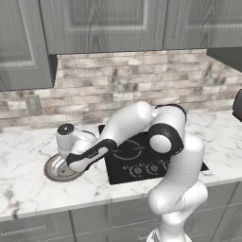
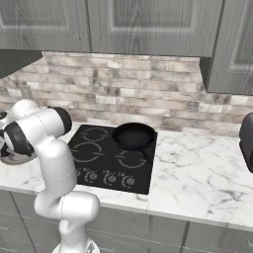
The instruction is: Pick up the butter stick and place it in the pan. Then turn on the burner for the pan.
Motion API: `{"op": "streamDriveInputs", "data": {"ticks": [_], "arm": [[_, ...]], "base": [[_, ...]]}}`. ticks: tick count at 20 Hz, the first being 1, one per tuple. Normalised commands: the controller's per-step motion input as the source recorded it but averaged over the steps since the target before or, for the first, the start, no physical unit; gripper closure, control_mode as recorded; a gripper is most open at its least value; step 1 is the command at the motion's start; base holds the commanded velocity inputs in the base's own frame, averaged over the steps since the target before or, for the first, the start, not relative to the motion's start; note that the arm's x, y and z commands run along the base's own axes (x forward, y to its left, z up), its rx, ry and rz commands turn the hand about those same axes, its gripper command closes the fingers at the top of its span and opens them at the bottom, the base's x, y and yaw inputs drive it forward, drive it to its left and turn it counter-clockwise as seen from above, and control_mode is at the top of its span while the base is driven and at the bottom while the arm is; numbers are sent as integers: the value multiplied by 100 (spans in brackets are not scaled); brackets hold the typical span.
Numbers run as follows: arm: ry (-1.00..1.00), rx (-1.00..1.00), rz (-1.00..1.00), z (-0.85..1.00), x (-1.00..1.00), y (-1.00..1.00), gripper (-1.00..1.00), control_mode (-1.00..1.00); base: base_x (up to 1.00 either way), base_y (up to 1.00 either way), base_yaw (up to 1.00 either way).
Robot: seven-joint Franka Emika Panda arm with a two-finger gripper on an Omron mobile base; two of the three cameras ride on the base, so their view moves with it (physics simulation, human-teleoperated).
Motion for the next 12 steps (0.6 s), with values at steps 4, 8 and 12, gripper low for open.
{"op": "streamDriveInputs", "data": {"ticks": [4, 8, 12], "arm": [[0, 0, 3, -10, 1, 0, -100, -100], [0, 0, 4, -22, 4, 0, -100, -100], [1, 0, 5, -37, 10, 0, -100, -100]], "base": [[0, 0, 0], [0, 0, 0], [0, 0, 0]]}}
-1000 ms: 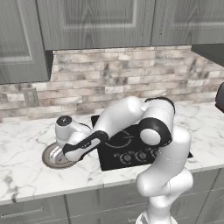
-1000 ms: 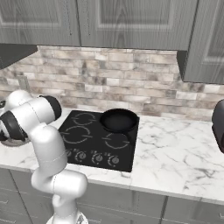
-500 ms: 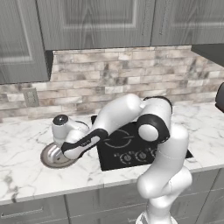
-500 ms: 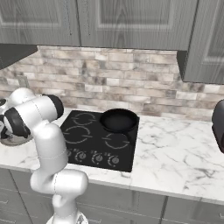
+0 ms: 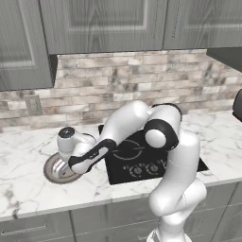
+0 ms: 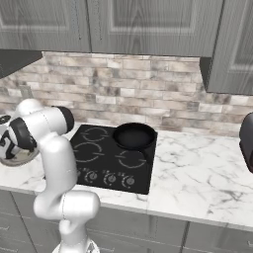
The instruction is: Pick up the butter stick and place it in the pan. Then turn on the burner for the pan.
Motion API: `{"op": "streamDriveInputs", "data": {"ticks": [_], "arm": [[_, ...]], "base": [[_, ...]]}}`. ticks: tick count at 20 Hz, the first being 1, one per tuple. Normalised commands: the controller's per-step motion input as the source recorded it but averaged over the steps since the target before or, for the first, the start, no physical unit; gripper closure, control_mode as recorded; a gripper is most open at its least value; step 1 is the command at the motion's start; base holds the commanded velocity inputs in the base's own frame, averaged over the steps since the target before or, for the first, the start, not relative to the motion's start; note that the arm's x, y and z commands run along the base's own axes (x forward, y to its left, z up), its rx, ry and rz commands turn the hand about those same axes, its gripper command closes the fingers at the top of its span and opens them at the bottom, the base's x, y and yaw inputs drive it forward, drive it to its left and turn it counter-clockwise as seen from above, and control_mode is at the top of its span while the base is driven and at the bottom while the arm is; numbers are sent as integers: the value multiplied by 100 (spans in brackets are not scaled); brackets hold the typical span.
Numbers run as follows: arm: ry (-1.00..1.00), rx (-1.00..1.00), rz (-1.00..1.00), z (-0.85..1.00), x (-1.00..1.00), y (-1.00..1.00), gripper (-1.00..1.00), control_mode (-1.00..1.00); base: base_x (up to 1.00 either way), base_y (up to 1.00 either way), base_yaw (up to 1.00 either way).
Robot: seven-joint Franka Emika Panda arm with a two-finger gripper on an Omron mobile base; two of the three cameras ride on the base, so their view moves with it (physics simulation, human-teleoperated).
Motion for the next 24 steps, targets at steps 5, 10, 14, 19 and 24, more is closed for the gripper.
{"op": "streamDriveInputs", "data": {"ticks": [5, 10, 14, 19, 24], "arm": [[4, 0, 5, -41, 11, 1, 100, -100], [3, -1, 3, -24, 0, 10, 100, -100], [0, 0, 0, -5, -4, 0, 100, -100], [-8, 0, -1, 6, -20, -30, 100, -100], [-18, 0, -1, 51, -23, -49, 100, -100]], "base": [[0, 0, 0], [0, 0, 0], [0, 0, 0], [0, 0, 0], [0, 0, 0]]}}
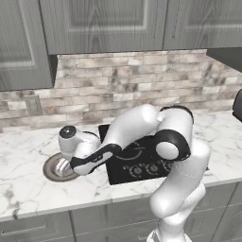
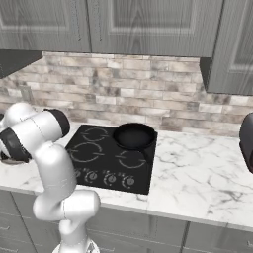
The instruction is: Pick up the butter stick and place it in the pan. Then turn on the burner for the pan.
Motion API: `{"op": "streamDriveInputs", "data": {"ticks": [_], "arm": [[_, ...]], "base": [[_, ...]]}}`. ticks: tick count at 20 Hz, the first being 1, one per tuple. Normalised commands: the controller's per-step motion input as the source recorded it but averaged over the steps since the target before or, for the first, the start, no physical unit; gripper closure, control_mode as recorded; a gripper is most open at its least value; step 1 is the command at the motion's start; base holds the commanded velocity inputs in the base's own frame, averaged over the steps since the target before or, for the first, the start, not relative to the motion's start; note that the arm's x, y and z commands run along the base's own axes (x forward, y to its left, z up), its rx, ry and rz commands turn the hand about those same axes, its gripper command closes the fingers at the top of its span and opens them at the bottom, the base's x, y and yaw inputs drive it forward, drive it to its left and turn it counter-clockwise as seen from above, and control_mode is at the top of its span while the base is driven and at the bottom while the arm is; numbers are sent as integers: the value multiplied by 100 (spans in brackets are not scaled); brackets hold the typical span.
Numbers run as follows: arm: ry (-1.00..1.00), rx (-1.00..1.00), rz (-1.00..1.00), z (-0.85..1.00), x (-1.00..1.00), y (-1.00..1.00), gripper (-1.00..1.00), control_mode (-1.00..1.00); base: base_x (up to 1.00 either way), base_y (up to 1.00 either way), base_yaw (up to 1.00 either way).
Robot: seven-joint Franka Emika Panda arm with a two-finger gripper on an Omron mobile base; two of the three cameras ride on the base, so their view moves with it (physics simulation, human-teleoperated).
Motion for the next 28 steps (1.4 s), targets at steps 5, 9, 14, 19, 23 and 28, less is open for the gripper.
{"op": "streamDriveInputs", "data": {"ticks": [5, 9, 14, 19, 23, 28], "arm": [[-20, 0, -1, 79, -19, -53, 100, -100], [-22, 0, -4, 90, -9, -63, 100, -100], [-18, 1, -8, 77, -4, -78, 100, -100], [-12, 5, -10, 58, 0, -90, 100, -100], [-10, 8, -11, 48, 0, -93, 100, -100], [-3, 11, -12, 46, 0, -93, 100, -100]], "base": [[0, 0, 0], [0, 0, 0], [0, 0, 0], [0, 0, 0], [0, 0, 0], [0, 0, 0]]}}
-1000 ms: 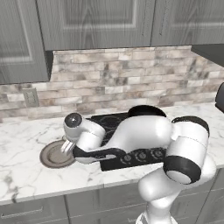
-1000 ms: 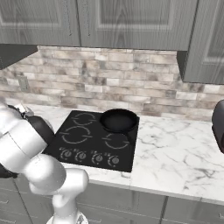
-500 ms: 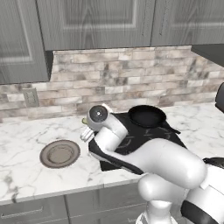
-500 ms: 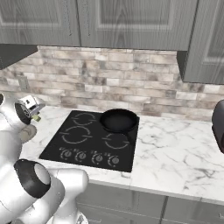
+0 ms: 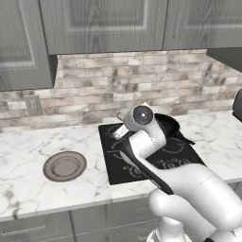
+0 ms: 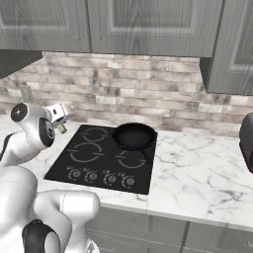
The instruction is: Pick up the butter stick and place it in the pan. Then turn on the burner for the pan.
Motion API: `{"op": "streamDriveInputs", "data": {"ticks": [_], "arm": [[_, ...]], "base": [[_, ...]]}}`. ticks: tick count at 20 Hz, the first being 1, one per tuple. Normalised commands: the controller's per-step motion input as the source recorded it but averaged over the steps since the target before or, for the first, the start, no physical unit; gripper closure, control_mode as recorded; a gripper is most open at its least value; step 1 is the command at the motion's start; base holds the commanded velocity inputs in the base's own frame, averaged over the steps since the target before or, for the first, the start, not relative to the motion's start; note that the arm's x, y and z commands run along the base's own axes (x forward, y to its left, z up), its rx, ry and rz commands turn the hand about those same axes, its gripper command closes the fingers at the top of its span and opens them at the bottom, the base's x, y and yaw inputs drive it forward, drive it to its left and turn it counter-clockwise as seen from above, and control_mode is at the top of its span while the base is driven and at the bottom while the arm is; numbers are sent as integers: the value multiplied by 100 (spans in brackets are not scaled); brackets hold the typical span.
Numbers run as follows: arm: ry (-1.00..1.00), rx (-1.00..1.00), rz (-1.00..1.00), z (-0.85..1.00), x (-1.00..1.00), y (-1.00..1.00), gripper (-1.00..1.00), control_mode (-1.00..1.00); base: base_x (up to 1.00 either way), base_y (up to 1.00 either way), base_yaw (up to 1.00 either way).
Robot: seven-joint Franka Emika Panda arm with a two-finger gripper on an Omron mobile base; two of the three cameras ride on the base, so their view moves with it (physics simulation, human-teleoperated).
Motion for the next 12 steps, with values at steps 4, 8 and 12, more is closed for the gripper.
{"op": "streamDriveInputs", "data": {"ticks": [4, 8, 12], "arm": [[4, 14, -12, 29, 12, -94, 100, -100], [6, 17, -10, 22, 18, -98, 100, -100], [5, 17, -8, 23, 19, -92, 100, -100]], "base": [[0, 0, 0], [0, 0, 0], [0, 0, 0]]}}
